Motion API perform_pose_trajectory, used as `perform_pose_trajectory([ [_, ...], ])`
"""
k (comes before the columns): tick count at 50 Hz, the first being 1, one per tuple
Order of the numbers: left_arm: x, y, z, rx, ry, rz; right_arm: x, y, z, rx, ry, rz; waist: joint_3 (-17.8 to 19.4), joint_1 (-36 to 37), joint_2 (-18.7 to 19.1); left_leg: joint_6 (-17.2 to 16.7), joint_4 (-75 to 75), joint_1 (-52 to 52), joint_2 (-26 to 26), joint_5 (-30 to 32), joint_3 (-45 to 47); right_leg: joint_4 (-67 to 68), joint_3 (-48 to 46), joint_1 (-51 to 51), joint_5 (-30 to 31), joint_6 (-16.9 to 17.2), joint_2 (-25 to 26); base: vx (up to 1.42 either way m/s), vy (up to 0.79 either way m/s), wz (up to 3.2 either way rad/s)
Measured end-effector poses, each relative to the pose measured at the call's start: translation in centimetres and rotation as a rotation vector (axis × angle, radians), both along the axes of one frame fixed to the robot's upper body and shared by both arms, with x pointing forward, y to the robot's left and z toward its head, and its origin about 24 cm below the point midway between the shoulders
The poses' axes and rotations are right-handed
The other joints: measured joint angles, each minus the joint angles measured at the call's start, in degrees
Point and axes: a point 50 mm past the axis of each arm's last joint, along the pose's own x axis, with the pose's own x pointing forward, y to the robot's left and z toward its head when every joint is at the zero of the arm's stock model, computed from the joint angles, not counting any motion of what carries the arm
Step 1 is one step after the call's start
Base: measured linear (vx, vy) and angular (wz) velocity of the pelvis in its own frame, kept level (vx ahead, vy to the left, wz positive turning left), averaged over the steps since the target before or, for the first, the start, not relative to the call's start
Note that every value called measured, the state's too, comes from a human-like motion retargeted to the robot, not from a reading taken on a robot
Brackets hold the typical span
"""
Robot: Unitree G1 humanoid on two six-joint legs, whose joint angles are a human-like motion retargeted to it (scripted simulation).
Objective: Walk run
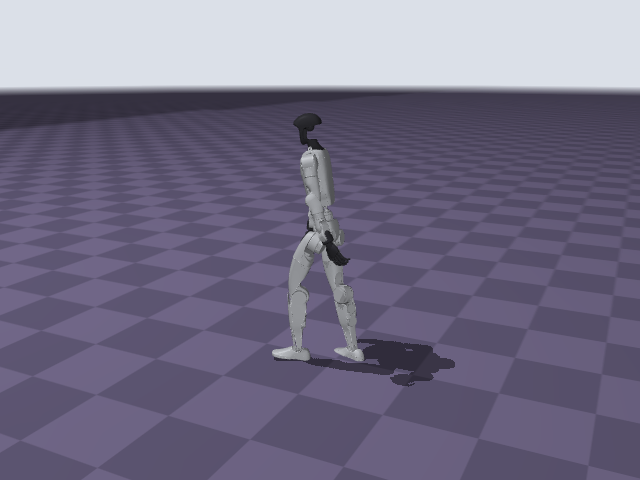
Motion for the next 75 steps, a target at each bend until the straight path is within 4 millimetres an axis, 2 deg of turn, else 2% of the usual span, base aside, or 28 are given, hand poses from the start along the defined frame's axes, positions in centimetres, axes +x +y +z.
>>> perform_pose_trajectory([
  [4,0.6,0.0,0.0,-0.022,0.005,-0.008,0.3,0.7,0.0,0.053,-0.035,0.0,-0.1,2.3,-0.7,0.8,-2.2,-1.9,-0.5,0.7,-1.0,0.4,2.0,2.5,-1.7,1.8,-0.2,0.57,0.04,-0.51],
  [8,1.5,0.5,-0.1,-0.039,-0.009,-0.029,-1.4,0.3,-0.4,0.042,-0.055,0.039,-1.4,4.6,-0.4,4.4,1.4,0.3,0.5,2.7,0.2,2.0,2.8,6.1,-0.8,5.5,-0.4,0.72,0.11,-0.54],
  [10,2.3,0.9,-0.1,-0.039,-0.036,-0.014,-2.9,0.3,-0.8,0.002,-0.042,0.053,-2.1,5.5,-0.5,5.2,5.2,-0.2,0.6,0.0,-3.4,3.9,3.2,7.4,2.8,8.2,-1.6,0.92,0.15,-0.64],
  [12,3.6,1.4,-0.1,-0.017,-0.096,-0.005,-4.8,0.3,-1.2,-0.038,-0.008,0.029,-2.6,5.3,-0.4,5.3,5.9,1.8,0.9,-2.9,-4.7,7.4,2.6,7.3,8.7,9.4,-2.4,0.92,0.16,-0.17],
  [15,5.8,2.2,-0.1,0.009,-0.203,-0.008,-7.6,0.1,-1.6,-0.07,0.045,-0.043,-3.7,5.2,1.2,6.5,3.1,6.8,3.0,-5.2,-2.5,16.1,2.8,5.0,19.9,8.3,-2.7,0.71,0.1,-0.2],
  [17,7.5,2.7,0.0,0.014,-0.277,-0.008,-8.8,-0.1,-1.7,-0.077,0.08,-0.07,-3.9,4.6,3.1,6.2,1.9,9.5,4.9,-6.7,-3.7,25.3,1.4,1.7,24.1,7.2,-3.3,0.58,0.09,-0.62],
  [20,9.8,3.9,0.5,0.025,-0.364,-0.01,-9.9,-0.3,-1.8,-0.071,0.133,-0.088,-3.6,3.7,5.1,5.4,0.6,13.3,7.5,-8.7,-2.3,38.9,-1.6,-4.9,20.0,3.7,-6.6,0.55,0.08,-0.75],
  [22,11.3,4.7,1.0,0.045,-0.412,-0.023,-10.6,-0.4,-1.8,-0.053,0.165,-0.122,-3.2,2.4,4.5,5.4,-1.6,15.6,6.9,-8.7,0.3,43.7,-2.0,-10.5,17.3,3.0,-8.9,0.46,0.05,-0.18],
  [24,12.7,5.3,1.4,0.068,-0.445,-0.034,-11.4,-0.2,-1.9,-0.033,0.194,-0.161,-3.0,0.6,3.6,5.4,-3.9,17.6,5.1,-8.7,0.9,44.2,-1.4,-15.9,15.4,3.9,-9.7,0.29,0.0,0.31],
  [28,14.9,6.2,2.2,0.081,-0.485,-0.05,-13.2,0.4,-1.9,0.011,0.252,-0.204,-2.6,-4.0,1.2,5.5,-8.0,21.8,0.7,-9.1,1.3,34.8,1.9,-24.3,12.4,6.0,-9.6,0.53,-0.02,0.57],
  [31,16.7,6.5,2.8,0.074,-0.532,-0.074,-14.4,1.0,-1.9,0.054,0.299,-0.201,-1.8,-7.0,-0.4,5.3,-10.0,25.2,-2.4,-10.2,-0.4,23.0,5.9,-28.3,12.3,4.8,-8.8,0.5,-0.08,0.61],
  [34,18.3,6.5,3.3,0.062,-0.585,-0.113,-15.6,1.7,-1.8,0.114,0.345,-0.177,-1.2,-8.6,-1.0,4.9,-11.3,28.6,-3.8,-11.6,-2.0,13.8,7.2,-31.5,12.8,1.6,-8.0,0.47,-0.12,0.48],
  [36,18.9,6.2,3.4,0.05,-0.609,-0.14,-16.3,1.9,-1.8,0.149,0.368,-0.168,-1.1,-8.8,-1.0,4.3,-12.0,30.6,-4.1,-12.4,-2.9,10.6,6.5,-33.2,12.8,1.9,-7.8,0.67,-0.19,0.4],
  [38,18.9,5.6,3.2,0.037,-0.618,-0.155,-16.8,2.1,-1.8,0.179,0.382,-0.169,-1.5,-8.4,-0.9,3.4,-12.5,32.3,-4.2,-13.0,-3.4,10.3,4.6,-34.5,11.5,1.7,-8.0,0.53,-0.15,0.2],
  [41,17.2,5.0,2.4,0.017,-0.581,-0.136,-16.8,2.1,-1.8,0.203,0.396,-0.191,-2.8,-9.9,-0.9,1.7,-12.7,34.3,-4.1,-12.5,-4.4,14.4,5.4,-35.7,12.5,0.9,-8.6,0.65,-0.23,0.32],
  [43,15.1,4.8,1.7,0.011,-0.521,-0.109,-17.0,2.0,-1.7,0.206,0.411,-0.214,-4.0,-11.6,-0.3,0.1,-12.2,35.9,-3.3,-10.8,-4.6,17.0,3.1,-35.0,14.5,-1.0,-9.4,0.61,-0.19,0.47],
  [45,12.4,4.5,1.0,0.014,-0.447,-0.084,-17.5,1.8,-1.6,0.214,0.443,-0.244,-5.1,-12.5,0.2,-1.3,-11.2,37.6,-2.5,-7.2,-5.3,21.5,6.7,-35.3,11.2,-2.4,-8.6,0.76,-0.23,0.48],
  [48,8.2,2.8,0.0,0.004,-0.343,-0.05,-18.1,1.6,-1.5,0.231,0.488,-0.277,-6.4,-10.5,-0.1,-1.8,-6.2,38.2,-1.8,1.9,-3.4,22.0,6.5,-31.4,7.9,-1.6,-9.2,0.98,-0.34,0.17],
  [51,4.3,1.2,-0.4,-0.043,-0.209,-0.004,-17.7,0.8,-1.5,0.228,0.488,-0.228,-6.4,-8.4,-2.7,0.7,4.2,36.9,-1.8,12.6,2.3,17.4,6.4,-24.5,6.7,-0.5,-11.5,0.77,-0.19,-0.17],
  [53,2.5,0.9,-0.4,-0.076,-0.123,-0.004,-16.9,0.2,-1.5,0.216,0.462,-0.187,-5.9,-7.3,-5.1,3.2,15.1,32.9,-1.4,16.6,4.7,15.6,8.7,-21.3,5.5,0.1,-13.2,0.7,-0.22,0.16],
  [55,1.6,0.9,-0.3,-0.093,-0.076,-0.032,-15.4,-0.3,-1.6,0.191,0.425,-0.16,-5.5,-6.5,-6.4,2.9,26.7,25.8,0.2,12.6,3.7,14.3,6.3,-18.7,4.3,0.5,-15.1,0.4,-0.13,0.53],
  [57,1.1,1.1,-0.2,-0.082,-0.066,-0.053,-13.6,-0.6,-1.7,0.151,0.387,-0.142,-5.0,-5.7,-5.9,2.1,32.5,19.6,2.9,7.9,4.7,11.9,4.9,-15.9,3.6,0.4,-13.5,0.46,-0.19,0.4],
  [60,0.4,1.2,-0.1,-0.043,-0.064,-0.055,-10.5,-0.7,-1.7,0.098,0.322,-0.125,-4.1,-3.3,-4.4,0.5,32.6,11.6,4.4,3.9,5.5,8.2,3.0,-12.3,3.5,0.4,-10.4,0.45,-0.19,-0.18],
  [65,0.2,1.0,-0.1,-0.041,-0.05,-0.036,-5.6,-0.5,-1.2,0.095,0.197,-0.104,-3.3,0.3,-1.1,0.0,16.0,2.4,3.8,0.0,4.9,3.5,1.0,-6.2,2.1,1.5,-4.2,0.48,-0.14,-0.17],
  [68,1.1,0.6,-0.2,-0.054,-0.069,-0.033,-2.9,-0.5,-0.6,0.097,0.119,-0.064,-2.2,2.2,0.6,-0.2,4.6,-1.5,1.7,0.1,0.2,1.1,-0.2,-2.2,1.2,2.9,-1.5,0.44,-0.08,-0.2],
  [70,2.0,0.3,-0.4,-0.07,-0.088,-0.044,-1.4,-0.5,-0.3,0.09,0.075,-0.031,-2.0,3.0,0.0,1.3,-0.9,-4.4,-0.2,0.4,-1.5,0.2,-0.7,-0.6,0.8,4.1,-1.7,0.66,-0.04,-0.15],
  [73,3.3,0.4,-0.5,-0.096,-0.105,-0.086,-0.6,-0.7,0.0,0.084,0.053,0.013,-2.1,4.5,-1.1,0.8,-4.5,-6.0,-2.0,0.5,-0.7,0.6,0.5,1.0,0.3,6.2,-2.4,0.58,0.01,-0.16],
  [75,4.2,0.8,-0.4,-0.104,-0.105,-0.124,-0.6,-0.6,0.0,0.086,0.057,0.044,-2.5,4.7,-1.2,3.3,-2.9,-6.0,-2.6,2.1,-1.2,1.2,1.2,2.2,0.6,7.8,-2.2,0.63,0.03,-0.04],
])
